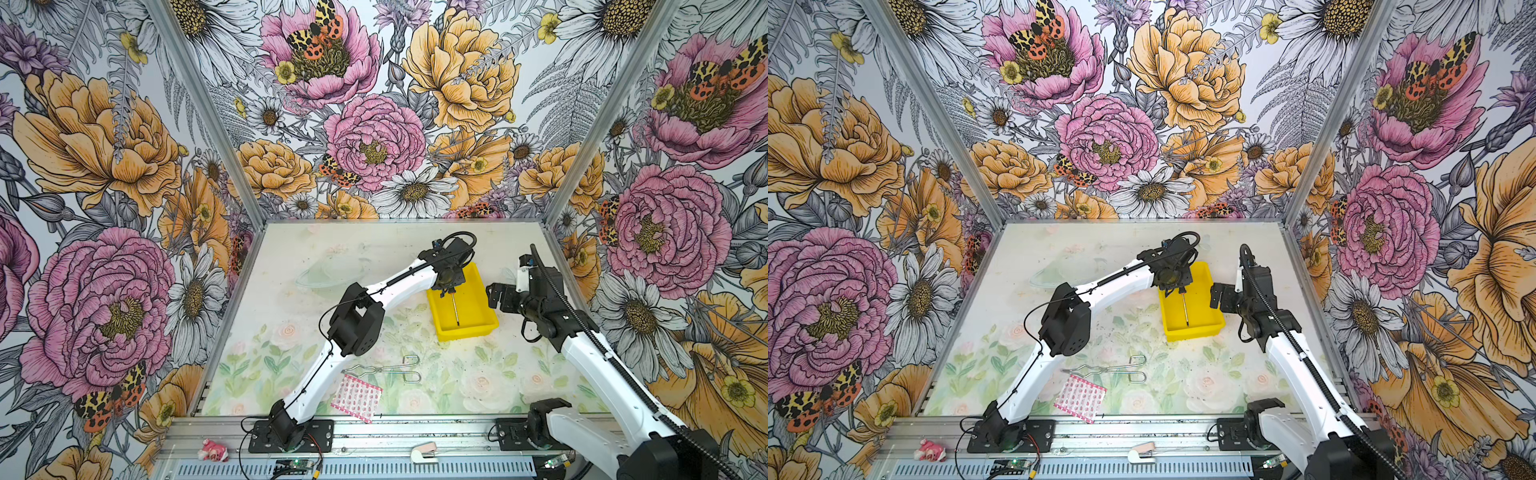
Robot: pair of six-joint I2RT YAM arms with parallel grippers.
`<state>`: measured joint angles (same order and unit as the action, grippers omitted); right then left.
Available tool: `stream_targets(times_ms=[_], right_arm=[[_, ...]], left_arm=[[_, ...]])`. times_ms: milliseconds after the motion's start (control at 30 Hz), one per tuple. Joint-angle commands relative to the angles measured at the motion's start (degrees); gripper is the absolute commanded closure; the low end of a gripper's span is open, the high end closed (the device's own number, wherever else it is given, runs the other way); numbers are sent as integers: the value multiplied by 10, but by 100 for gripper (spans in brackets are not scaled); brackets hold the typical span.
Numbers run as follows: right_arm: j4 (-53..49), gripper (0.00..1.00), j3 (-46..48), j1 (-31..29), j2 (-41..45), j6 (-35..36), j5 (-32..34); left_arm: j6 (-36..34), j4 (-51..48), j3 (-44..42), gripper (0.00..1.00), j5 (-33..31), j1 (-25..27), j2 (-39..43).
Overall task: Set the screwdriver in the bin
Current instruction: 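Carry the screwdriver with the left gripper over the yellow tray, then lower the screwdriver into the tray and open the left gripper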
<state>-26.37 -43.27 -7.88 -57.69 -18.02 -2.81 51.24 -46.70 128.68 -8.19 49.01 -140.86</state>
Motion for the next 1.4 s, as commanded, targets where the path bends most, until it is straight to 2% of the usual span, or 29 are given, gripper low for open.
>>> stream_targets(times_ms=[0, 233, 933, 1367], right_arm=[[4, 0, 5, 4, 6, -3, 7], [3, 1, 8, 4, 6, -2, 9], [4, 1, 10, 5, 0, -1, 18], [4, 1, 12, 7, 2, 1, 23]], left_arm=[[3, 4, 27, 85, 15, 6, -16], [3, 3, 41, 84, 22, 6, -41], [12, 2, 5, 85, 19, 11, -44], [35, 2, -19, 79, 20, 7, -52]])
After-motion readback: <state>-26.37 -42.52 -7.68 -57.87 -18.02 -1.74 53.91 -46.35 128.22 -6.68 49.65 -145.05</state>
